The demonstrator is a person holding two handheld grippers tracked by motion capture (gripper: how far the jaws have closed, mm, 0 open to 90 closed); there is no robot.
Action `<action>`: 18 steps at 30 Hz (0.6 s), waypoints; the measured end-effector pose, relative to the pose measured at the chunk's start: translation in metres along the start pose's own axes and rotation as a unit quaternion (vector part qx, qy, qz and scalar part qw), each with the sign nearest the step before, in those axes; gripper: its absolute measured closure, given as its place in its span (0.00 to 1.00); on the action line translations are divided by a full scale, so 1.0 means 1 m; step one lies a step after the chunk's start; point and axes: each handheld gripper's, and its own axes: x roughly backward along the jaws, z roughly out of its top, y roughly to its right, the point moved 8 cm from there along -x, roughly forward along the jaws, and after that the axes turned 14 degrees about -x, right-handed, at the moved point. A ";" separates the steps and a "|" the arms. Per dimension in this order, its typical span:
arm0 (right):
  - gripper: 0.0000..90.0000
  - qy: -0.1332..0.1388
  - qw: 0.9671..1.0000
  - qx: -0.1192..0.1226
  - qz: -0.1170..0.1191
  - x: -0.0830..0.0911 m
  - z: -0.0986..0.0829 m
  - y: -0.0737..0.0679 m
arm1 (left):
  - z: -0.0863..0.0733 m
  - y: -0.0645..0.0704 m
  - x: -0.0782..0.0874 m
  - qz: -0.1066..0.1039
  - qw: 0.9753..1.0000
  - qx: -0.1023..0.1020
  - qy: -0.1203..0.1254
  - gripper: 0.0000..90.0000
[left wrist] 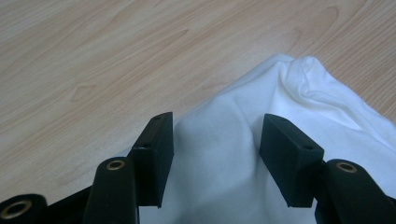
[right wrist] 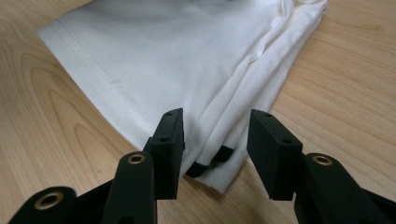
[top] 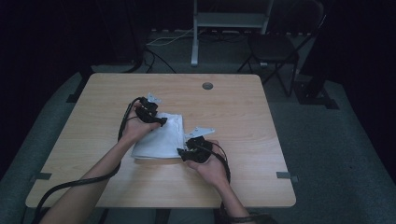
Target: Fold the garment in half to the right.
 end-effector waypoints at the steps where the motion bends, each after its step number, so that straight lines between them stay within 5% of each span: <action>1: 0.62 -0.001 1.000 0.000 0.000 0.000 0.000 0.000 | 0.000 0.001 -0.001 0.000 1.000 0.000 0.001 0.49; 10: 0.60 0.003 1.000 -0.001 -0.002 0.002 0.000 0.000 | 0.006 0.000 0.007 0.002 1.000 -0.001 0.017 0.45; 18: 0.58 0.020 1.000 -0.008 -0.006 0.007 0.008 0.002 | 0.008 -0.020 0.026 0.022 0.999 0.014 0.032 0.44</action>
